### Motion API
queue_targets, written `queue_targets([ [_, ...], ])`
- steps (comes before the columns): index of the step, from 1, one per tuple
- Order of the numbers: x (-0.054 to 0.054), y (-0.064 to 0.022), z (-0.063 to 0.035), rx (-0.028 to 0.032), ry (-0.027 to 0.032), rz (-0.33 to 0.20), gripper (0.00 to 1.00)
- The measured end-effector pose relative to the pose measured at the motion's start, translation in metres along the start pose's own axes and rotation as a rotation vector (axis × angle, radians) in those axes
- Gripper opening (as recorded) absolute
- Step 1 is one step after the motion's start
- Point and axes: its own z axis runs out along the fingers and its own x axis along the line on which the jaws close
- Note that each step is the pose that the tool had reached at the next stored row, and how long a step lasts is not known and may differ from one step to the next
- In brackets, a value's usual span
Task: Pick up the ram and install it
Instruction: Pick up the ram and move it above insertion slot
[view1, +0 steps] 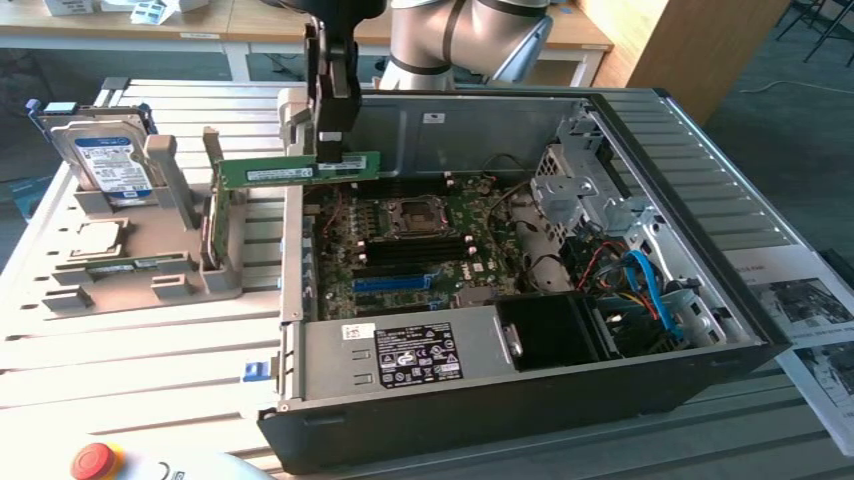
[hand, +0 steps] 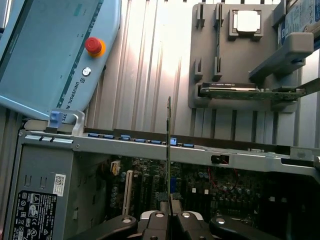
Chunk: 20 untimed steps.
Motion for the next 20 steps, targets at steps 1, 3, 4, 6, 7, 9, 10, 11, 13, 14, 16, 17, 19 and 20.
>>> queue_targets([
  [1, 0.0, 0.0, 0.0, 0.0, 0.0, 0.0, 0.12],
  [3, 0.0, 0.0, -0.0001, -0.0001, 0.0002, 0.0, 0.12],
  [4, 0.0, -0.0008, -0.0002, -0.0002, 0.0004, 0.0, 0.12],
  [6, 0.0, -0.0045, -0.0004, -0.0001, 0.0002, 0.0, 0.12],
  [7, 0.001, -0.0074, -0.0006, -0.0001, 0.0002, 0.0, 0.12],
  [9, 0.001, -0.0142, -0.0011, -0.0001, 0.0002, 0.0, 0.12],
  [10, 0.002, -0.0181, -0.0013, -0.0001, 0.0002, 0.0, 0.12],
  [11, 0.002, -0.0221, -0.0015, 0.0, 0.0002, 0.0, 0.12],
  [13, 0.003, -0.0304, -0.0021, -0.0001, 0.0001, 0.0, 0.12],
  [14, 0.004, -0.0353, -0.0023, 0.0, 0.0001, 0.0, 0.12],
  [16, 0.006, -0.0441, -0.0029, -0.0001, 0.0002, 0.0, 0.12],
  [17, 0.006, -0.0486, -0.0032, -0.0001, 0.0001, 0.0, 0.12],
  [19, 0.008, -0.0577, -0.0038, -0.0001, 0.0002, 0.0, 0.12],
  [20, 0.009, -0.0622, -0.004, -0.0001, 0.0002, 0.0, 0.12],
])
